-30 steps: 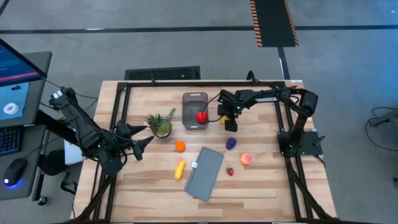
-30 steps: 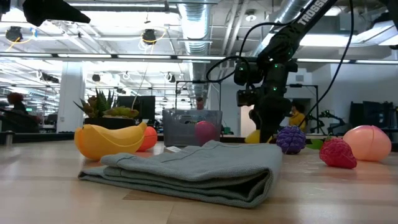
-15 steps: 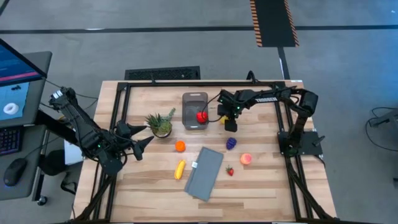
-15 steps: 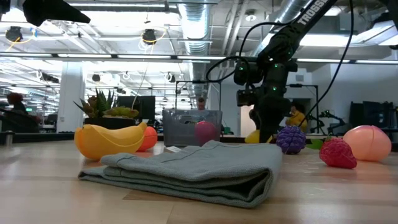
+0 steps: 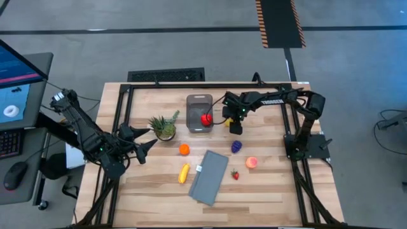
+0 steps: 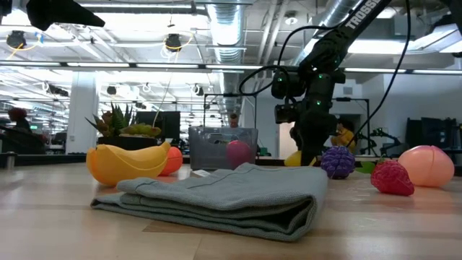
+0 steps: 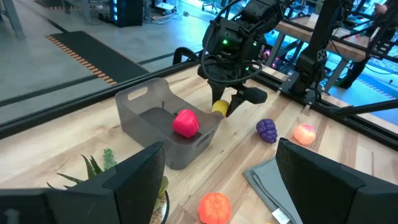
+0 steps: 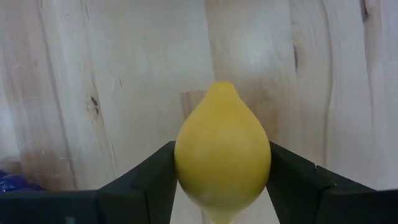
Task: Pick and placing Produce into tupperware
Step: Put the yellow lemon into the black bin
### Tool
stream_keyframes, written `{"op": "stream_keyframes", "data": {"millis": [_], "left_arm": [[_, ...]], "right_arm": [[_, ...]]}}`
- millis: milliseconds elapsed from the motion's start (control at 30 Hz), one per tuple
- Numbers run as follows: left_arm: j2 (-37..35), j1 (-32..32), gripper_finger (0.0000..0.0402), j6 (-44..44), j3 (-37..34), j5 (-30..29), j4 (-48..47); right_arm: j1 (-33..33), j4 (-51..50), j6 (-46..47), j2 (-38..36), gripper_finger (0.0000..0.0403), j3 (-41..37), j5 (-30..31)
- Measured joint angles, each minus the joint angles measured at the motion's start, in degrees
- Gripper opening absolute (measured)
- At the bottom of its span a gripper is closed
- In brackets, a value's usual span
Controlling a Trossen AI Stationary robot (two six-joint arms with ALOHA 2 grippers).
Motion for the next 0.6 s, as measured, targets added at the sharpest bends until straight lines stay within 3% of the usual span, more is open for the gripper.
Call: {"op": "stream_keyframes", "data": {"millis": [600], "left_arm": [[0.0,0.0,0.0295,0.0,0.0,0.0,0.0]], "right_arm": [[-0.6,-1.4,1.1,-3.6,0.0232,2.2,-2.8]]}}
